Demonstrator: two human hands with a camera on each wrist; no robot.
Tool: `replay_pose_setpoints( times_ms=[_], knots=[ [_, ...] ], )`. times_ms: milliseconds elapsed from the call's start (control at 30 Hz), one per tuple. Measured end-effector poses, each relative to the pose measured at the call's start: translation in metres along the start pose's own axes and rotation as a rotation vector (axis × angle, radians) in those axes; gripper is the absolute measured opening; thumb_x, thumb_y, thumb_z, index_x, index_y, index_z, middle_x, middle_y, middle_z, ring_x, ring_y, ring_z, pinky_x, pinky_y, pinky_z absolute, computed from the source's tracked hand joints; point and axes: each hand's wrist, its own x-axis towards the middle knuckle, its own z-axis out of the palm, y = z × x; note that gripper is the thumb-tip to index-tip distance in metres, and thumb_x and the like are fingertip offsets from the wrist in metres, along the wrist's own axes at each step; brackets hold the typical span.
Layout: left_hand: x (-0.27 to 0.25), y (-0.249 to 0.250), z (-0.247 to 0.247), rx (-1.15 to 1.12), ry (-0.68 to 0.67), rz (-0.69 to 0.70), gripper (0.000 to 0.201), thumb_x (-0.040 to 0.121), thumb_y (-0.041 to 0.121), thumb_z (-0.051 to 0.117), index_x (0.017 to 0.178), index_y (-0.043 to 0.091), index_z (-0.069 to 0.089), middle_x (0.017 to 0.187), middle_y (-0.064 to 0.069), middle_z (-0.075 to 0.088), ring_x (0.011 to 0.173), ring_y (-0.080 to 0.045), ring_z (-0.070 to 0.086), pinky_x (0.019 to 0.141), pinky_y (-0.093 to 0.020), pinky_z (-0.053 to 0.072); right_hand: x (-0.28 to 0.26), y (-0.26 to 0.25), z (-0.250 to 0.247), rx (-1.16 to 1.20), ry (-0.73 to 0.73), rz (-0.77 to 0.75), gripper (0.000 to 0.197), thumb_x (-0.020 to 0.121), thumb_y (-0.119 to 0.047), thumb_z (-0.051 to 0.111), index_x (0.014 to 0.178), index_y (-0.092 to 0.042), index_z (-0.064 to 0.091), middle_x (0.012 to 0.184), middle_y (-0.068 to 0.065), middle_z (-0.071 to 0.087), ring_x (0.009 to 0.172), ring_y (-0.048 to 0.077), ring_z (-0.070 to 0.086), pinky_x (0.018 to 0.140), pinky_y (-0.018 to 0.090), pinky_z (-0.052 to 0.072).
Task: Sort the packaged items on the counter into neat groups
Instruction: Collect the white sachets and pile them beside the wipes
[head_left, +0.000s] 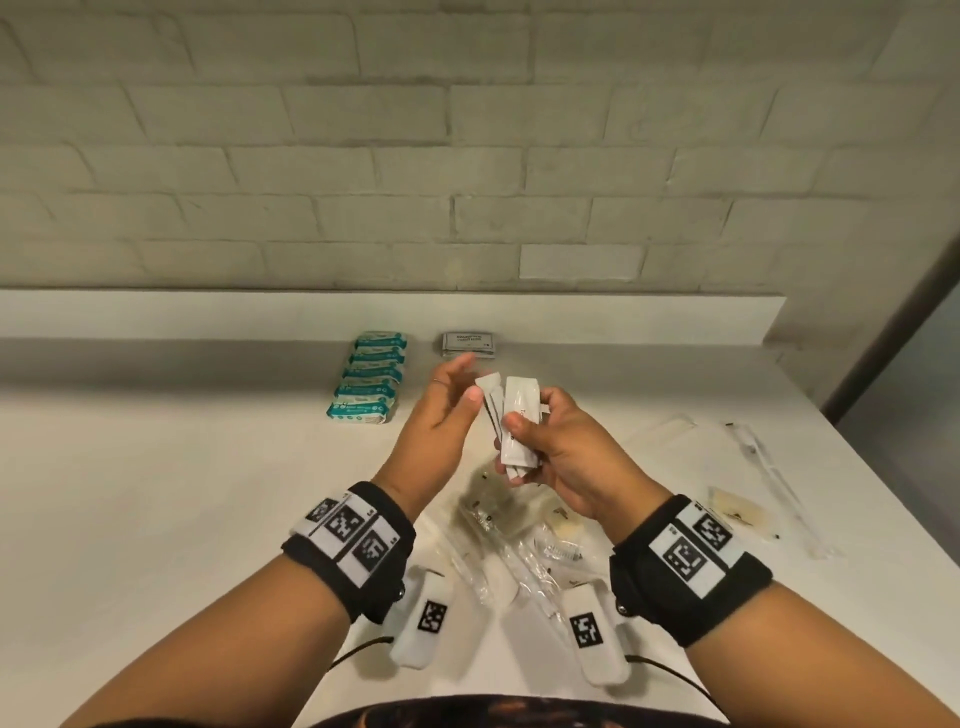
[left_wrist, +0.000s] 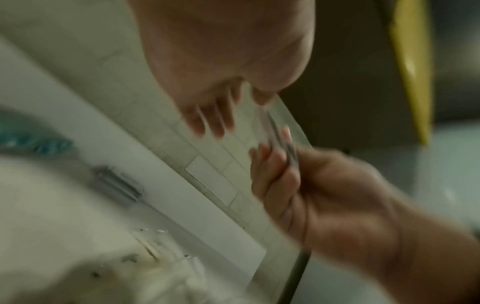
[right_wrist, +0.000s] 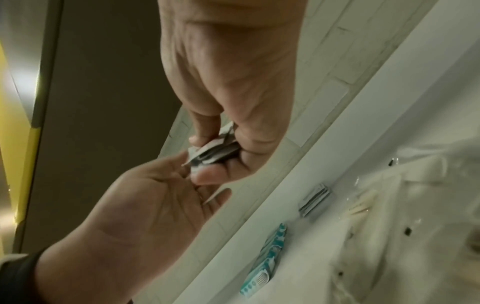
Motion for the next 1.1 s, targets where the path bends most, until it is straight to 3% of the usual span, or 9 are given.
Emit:
replay_pose_setpoints(
  times_ms=[100, 200, 367, 533, 600, 767, 933, 1033, 1100],
  knots=[
    [-0.001, 0.0, 0.006, -0.248, -0.225, -0.261, 0.053, 0.087, 0.045, 0.057, 0.128, 0.012, 0.055, 0.116, -0.005, 0.067, 0.105, -0.017, 0.063, 0.087, -0.032, 0.051, 0.0, 0.0, 0.005, -0.1, -0.035, -0.033, 0.076, 0.088, 0.0, 0.062, 0.146, -0.026, 0.021, 0.111, 0.006, 0.062, 0.075, 0.024, 0.066, 0.048, 0.031, 0.052],
    [-0.002, 0.006, 0.017, -0.408, -0.179, -0.339, 0.038, 0.092, 0.028, 0.056, 0.114, -0.001, 0.061, 0.095, -0.012, 0.067, 0.077, -0.02, 0.066, 0.054, -0.027, 0.051, 0.001, 0.002, 0.013, -0.275, -0.044, -0.062, 0.096, 0.089, -0.002, 0.062, 0.152, -0.032, -0.004, 0.121, -0.009, 0.055, 0.083, 0.021, 0.068, 0.056, 0.034, 0.057],
    [0.011, 0.012, 0.013, -0.486, 0.044, -0.394, 0.007, 0.097, 0.013, 0.05, 0.093, 0.011, 0.054, 0.065, -0.005, 0.058, 0.057, -0.02, 0.062, 0.046, -0.024, 0.046, -0.002, -0.003, 0.005, -0.751, 0.106, -0.234, 0.12, 0.067, -0.044, 0.082, 0.149, -0.041, -0.004, 0.125, -0.004, 0.05, 0.094, 0.009, 0.057, 0.079, 0.027, 0.049],
    [0.009, 0.016, 0.016, -0.312, -0.163, -0.458, 0.019, 0.087, -0.009, 0.045, 0.087, 0.005, 0.057, 0.06, -0.008, 0.055, 0.05, -0.017, 0.056, 0.046, -0.025, 0.046, 0.001, -0.012, -0.001, -1.391, -0.173, -0.516, 0.137, 0.055, -0.047, 0.086, 0.146, -0.045, -0.017, 0.158, -0.008, 0.006, 0.146, 0.014, 0.005, 0.116, 0.031, 0.009],
    [0.008, 0.016, 0.018, -0.294, -0.193, -0.464, 0.026, 0.086, -0.01, 0.041, 0.086, 0.008, 0.059, 0.063, -0.006, 0.056, 0.052, -0.013, 0.056, 0.046, -0.023, 0.044, 0.007, -0.013, 0.0, -1.495, -0.209, -0.663, 0.125, 0.063, -0.042, 0.081, 0.15, -0.038, -0.008, 0.153, 0.0, 0.02, 0.142, 0.019, 0.019, 0.118, 0.035, 0.019],
    [0.017, 0.014, 0.02, -0.473, -0.171, -0.549, 0.028, 0.094, 0.004, 0.043, 0.118, 0.002, 0.057, 0.102, -0.021, 0.061, 0.094, -0.027, 0.063, 0.066, -0.031, 0.054, 0.02, -0.012, -0.003, -1.552, -0.23, -0.763, 0.111, 0.069, -0.041, 0.073, 0.151, -0.034, -0.001, 0.137, 0.0, 0.035, 0.128, 0.017, 0.037, 0.11, 0.031, 0.033],
    [0.026, 0.006, 0.019, -0.529, -0.16, -0.546, 0.025, 0.098, 0.008, 0.04, 0.114, 0.005, 0.059, 0.099, -0.017, 0.066, 0.094, -0.024, 0.067, 0.077, -0.033, 0.055, 0.032, -0.002, 0.0, -1.514, -0.195, -0.787, 0.111, 0.068, -0.04, 0.077, 0.151, -0.034, 0.004, 0.138, 0.001, 0.036, 0.128, 0.015, 0.037, 0.107, 0.036, 0.037],
    [0.037, -0.002, 0.01, -0.612, 0.031, -0.519, 0.012, 0.096, 0.008, 0.05, 0.096, 0.002, 0.06, 0.07, -0.01, 0.062, 0.066, -0.02, 0.066, 0.059, -0.03, 0.056, 0.039, -0.005, 0.002, -1.06, -0.181, -0.374, 0.122, 0.064, -0.036, 0.085, 0.15, -0.042, -0.001, 0.139, -0.012, 0.027, 0.121, 0.0, 0.036, 0.1, 0.023, 0.039],
    [0.051, -0.007, 0.003, -0.749, 0.153, -0.476, 0.015, 0.096, 0.012, 0.052, 0.085, 0.009, 0.062, 0.059, -0.001, 0.06, 0.058, -0.015, 0.065, 0.054, -0.028, 0.056, 0.051, -0.005, 0.004, -0.756, -0.105, -0.154, 0.1, 0.071, -0.037, 0.081, 0.149, -0.033, 0.02, 0.135, -0.007, 0.042, 0.112, 0.006, 0.05, 0.091, 0.025, 0.045]
  ],
)
